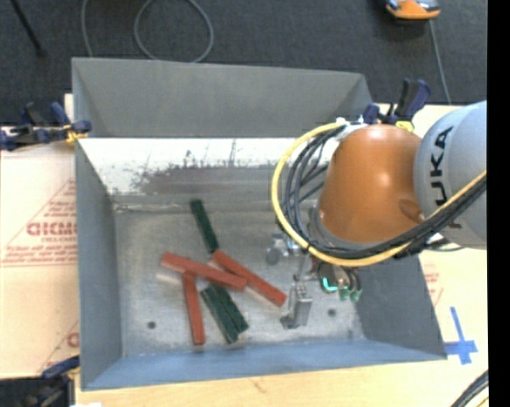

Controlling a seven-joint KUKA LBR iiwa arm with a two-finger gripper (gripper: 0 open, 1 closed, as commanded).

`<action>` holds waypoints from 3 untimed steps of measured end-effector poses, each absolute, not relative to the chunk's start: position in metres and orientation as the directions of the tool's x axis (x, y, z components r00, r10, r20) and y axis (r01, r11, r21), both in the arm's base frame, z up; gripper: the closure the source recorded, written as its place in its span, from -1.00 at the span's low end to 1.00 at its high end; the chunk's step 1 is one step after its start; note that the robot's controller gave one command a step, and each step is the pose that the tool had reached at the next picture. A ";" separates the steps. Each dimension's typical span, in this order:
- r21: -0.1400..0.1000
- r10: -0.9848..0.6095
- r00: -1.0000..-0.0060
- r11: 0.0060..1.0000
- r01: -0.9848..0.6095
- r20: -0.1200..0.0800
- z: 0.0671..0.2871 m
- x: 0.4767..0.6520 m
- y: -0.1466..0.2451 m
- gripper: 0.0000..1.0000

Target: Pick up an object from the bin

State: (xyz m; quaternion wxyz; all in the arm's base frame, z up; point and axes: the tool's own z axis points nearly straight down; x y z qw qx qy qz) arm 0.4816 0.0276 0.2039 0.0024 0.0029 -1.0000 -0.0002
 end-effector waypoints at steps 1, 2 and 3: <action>0.001 0.363 -0.932 0.932 0.363 -0.002 0.078 0.496 0.023 -1.00; 0.004 0.364 -0.931 0.931 0.364 -0.009 0.081 0.498 0.023 1.00; 0.004 0.365 -0.931 0.931 0.365 -0.013 0.169 0.534 -0.002 1.00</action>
Offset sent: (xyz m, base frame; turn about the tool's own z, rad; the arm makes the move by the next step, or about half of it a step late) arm 0.0138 -0.0035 -0.1249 0.3776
